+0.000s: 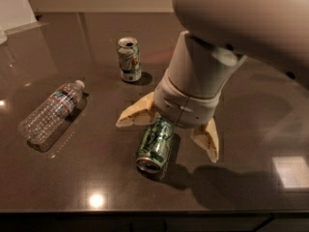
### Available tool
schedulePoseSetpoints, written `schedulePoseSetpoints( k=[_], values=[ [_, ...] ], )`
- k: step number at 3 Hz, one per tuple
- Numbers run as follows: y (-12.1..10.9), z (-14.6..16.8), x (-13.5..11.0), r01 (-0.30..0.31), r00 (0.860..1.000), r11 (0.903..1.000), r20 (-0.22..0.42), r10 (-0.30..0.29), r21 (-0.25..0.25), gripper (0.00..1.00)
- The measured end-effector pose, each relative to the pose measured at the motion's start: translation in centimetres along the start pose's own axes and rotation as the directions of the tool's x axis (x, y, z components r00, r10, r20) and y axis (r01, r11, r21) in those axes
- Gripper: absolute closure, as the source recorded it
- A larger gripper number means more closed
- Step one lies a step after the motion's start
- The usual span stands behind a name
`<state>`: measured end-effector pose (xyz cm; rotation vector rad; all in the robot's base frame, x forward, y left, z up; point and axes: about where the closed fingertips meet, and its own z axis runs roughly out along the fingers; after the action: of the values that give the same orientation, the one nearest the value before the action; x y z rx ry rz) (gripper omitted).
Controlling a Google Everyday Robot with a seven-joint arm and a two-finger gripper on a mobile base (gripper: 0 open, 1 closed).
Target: Place green can upright
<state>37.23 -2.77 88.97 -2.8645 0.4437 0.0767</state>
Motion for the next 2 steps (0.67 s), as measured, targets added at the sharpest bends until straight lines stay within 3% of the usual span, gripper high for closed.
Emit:
schedulePoseSetpoints(
  k=[1,2],
  values=[
    [-0.1,2.4,-1.3,0.085,0.996,0.9942,-0.017,-0.086,-0.065,0.0],
    [-0.6,4.4,-1.7,0.093,0.992,0.9873,-0.076,-0.103,-0.129,0.0]
  ],
)
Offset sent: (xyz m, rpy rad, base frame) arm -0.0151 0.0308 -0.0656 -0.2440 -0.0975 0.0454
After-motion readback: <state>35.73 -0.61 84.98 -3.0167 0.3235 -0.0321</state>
